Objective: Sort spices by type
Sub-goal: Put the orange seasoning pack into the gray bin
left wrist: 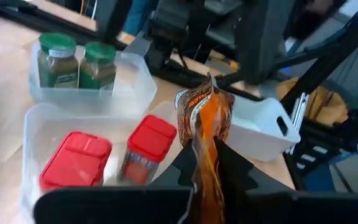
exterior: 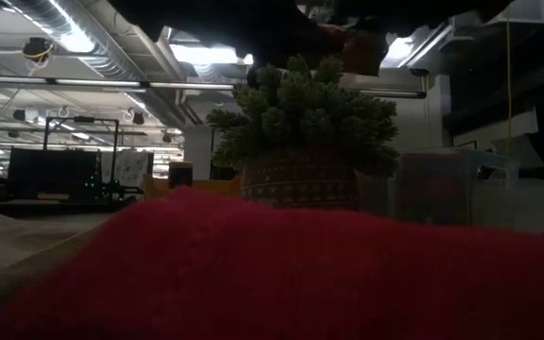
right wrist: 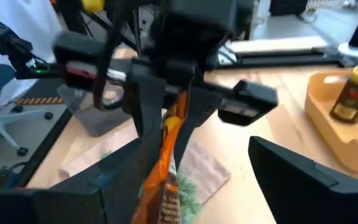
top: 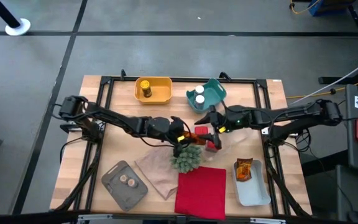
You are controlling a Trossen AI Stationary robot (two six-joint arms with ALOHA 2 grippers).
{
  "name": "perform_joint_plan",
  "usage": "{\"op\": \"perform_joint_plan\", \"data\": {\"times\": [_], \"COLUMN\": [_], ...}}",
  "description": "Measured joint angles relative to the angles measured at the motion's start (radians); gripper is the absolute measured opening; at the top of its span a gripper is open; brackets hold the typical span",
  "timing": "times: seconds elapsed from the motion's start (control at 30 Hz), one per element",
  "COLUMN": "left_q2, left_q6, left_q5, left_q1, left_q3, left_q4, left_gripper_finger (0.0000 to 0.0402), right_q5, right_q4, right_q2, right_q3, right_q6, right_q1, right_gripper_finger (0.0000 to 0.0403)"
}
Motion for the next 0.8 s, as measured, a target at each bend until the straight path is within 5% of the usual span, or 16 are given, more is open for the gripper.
{"op": "perform_joint_plan", "data": {"times": [0.37, 0.8], "left_q2": [0.027, 0.029], "left_q6": [0.0, 0.063], "left_q5": [-0.002, -0.006], "left_q1": [0.0, 0.0], "left_q3": [0.0, 0.0], "left_q4": [0.036, 0.019], "left_gripper_finger": [0.0009, 0.002], "right_q5": [0.008, -0.03], "right_q4": [0.013, 0.003], "right_q2": [0.073, 0.096], "right_q3": [0.0, 0.001], "right_q6": [0.029, 0.032], "right_q1": [0.017, 0.017], "right_gripper_finger": [0.0269, 0.0077]}}
